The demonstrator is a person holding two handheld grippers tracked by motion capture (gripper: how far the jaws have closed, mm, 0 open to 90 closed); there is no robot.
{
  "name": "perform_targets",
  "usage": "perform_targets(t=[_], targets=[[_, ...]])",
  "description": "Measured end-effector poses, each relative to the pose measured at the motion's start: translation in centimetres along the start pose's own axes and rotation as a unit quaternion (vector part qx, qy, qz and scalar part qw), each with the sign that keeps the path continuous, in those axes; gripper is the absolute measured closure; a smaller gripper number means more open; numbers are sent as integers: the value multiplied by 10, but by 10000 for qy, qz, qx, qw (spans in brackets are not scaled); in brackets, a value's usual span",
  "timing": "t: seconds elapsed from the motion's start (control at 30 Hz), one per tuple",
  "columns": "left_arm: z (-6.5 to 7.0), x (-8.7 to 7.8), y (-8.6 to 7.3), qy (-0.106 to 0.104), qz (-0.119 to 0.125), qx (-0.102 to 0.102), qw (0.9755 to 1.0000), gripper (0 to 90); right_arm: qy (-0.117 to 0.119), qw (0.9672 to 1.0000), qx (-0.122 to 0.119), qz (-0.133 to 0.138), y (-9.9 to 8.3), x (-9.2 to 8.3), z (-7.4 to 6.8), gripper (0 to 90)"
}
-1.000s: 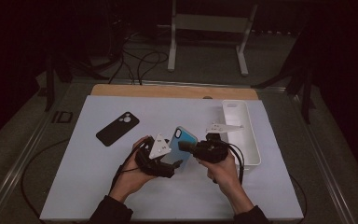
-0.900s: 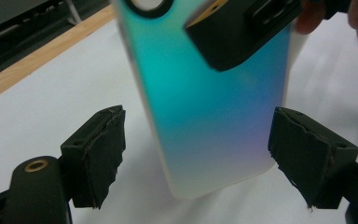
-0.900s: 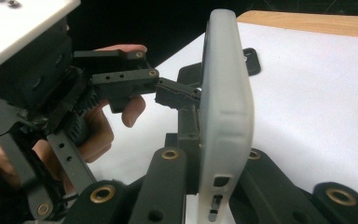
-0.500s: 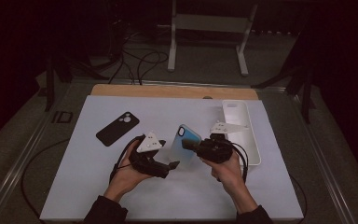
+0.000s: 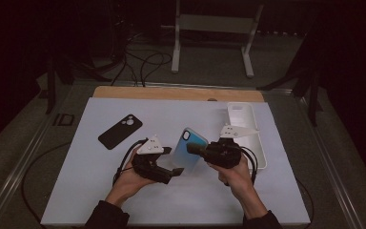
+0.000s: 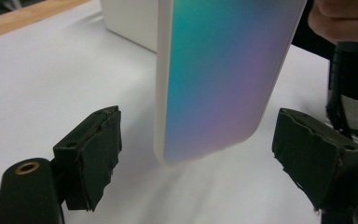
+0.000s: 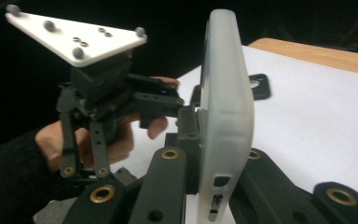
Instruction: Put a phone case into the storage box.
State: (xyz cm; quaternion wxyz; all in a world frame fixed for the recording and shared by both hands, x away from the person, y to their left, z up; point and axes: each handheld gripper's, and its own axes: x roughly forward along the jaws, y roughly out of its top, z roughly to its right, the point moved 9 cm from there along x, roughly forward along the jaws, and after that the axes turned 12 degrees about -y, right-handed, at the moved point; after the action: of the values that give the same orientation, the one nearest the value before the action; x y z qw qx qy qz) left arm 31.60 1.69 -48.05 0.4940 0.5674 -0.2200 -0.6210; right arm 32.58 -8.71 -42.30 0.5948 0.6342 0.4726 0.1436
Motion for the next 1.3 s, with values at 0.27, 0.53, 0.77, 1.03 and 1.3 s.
perform_targets(t=[0.27, 0.53, 0.77, 1.03, 1.3], targets=[[8, 5, 1, -312, -5, 71, 9995, 232, 424, 9986, -300, -11, -1, 1, -15, 864], [11, 5, 1, -463, 19, 126, 9988, 390, 485, 9982, -361, 45, -1, 3, -17, 864], [13, 4, 0, -538, 16, 239, 9983, 527, 494, 9978, -433, 37, -2, -2, -11, 842], [13, 6, -3, -585, 11, 268, 9979, 700, 67, 9973, -724, -72, -5, 1, -5, 618], [16, 7, -2, -575, 57, 354, 9977, 788, 30, 9979, -652, -21, -4, 3, -4, 437]])
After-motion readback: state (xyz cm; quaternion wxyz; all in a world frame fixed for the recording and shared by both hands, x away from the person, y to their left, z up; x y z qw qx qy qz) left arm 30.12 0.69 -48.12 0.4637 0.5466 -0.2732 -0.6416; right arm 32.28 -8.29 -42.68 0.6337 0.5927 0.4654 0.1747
